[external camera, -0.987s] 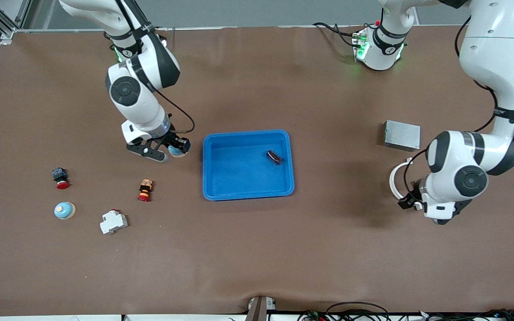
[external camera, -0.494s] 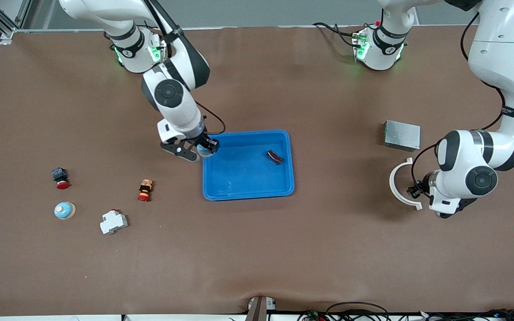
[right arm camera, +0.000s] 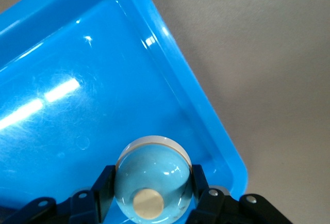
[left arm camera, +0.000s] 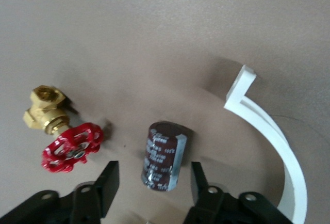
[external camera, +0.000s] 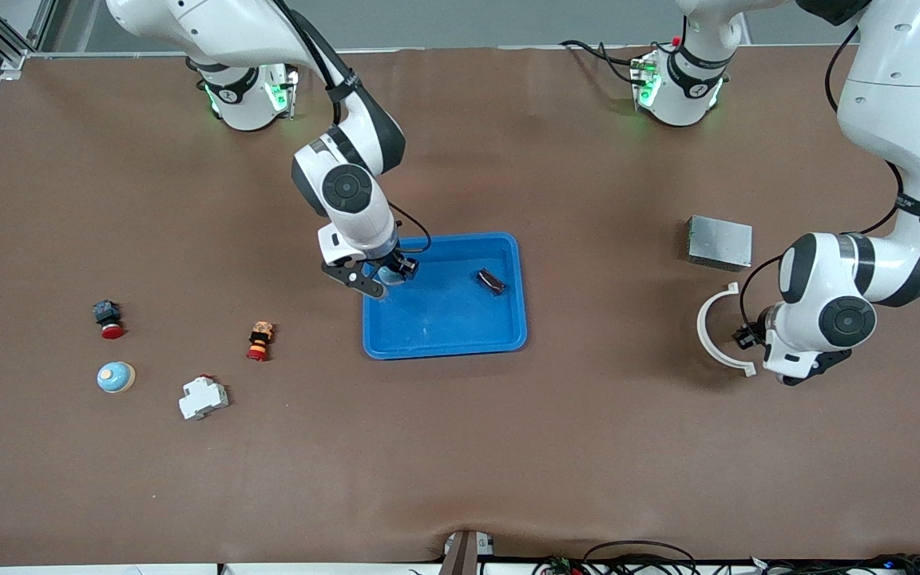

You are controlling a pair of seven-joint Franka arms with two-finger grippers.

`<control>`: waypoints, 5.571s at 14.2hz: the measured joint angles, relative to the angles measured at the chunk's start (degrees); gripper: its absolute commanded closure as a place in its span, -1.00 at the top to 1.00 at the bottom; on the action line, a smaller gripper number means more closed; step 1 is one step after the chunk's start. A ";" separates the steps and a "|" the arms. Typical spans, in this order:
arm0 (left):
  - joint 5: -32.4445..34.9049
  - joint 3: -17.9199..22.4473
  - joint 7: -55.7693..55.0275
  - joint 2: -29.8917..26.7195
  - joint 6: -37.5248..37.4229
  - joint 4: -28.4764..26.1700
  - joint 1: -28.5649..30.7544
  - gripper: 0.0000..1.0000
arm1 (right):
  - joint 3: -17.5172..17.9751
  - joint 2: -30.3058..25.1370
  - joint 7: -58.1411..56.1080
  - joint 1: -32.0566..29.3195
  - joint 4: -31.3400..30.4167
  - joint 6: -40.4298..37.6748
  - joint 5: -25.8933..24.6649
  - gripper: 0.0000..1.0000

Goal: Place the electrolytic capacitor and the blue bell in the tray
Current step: 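Grasp the second capacitor with the left gripper while the right gripper lowers the bell, then drop the capacitor and bell into the tray with both grippers, then reach the right gripper to the second bell while the left gripper returns to rest, then grasp the second blue bell with the right gripper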

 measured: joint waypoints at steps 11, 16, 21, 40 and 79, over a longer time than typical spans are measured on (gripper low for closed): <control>0.04 -3.40 -0.02 -4.78 -4.30 0.80 -0.08 -1.00 | 0.00 6.28 3.41 1.39 4.42 1.66 0.07 -1.00; -0.14 -10.77 -2.97 -8.75 -7.08 1.27 -0.31 -1.00 | 0.01 6.61 3.54 1.72 4.55 1.74 0.08 -1.00; -0.32 -18.14 -15.18 -7.73 -7.06 4.38 -2.98 -1.00 | 0.01 7.47 4.93 2.98 5.37 2.23 0.09 0.27; -3.20 -18.61 -67.55 14.52 14.00 18.10 -27.63 -0.64 | -2.37 -3.88 -21.19 -8.99 14.04 -23.82 -6.29 1.00; -15.57 2.86 22.27 -39.67 -34.61 11.21 -12.72 1.00 | -2.43 17.09 -98.86 -50.84 22.79 -4.91 -6.96 1.00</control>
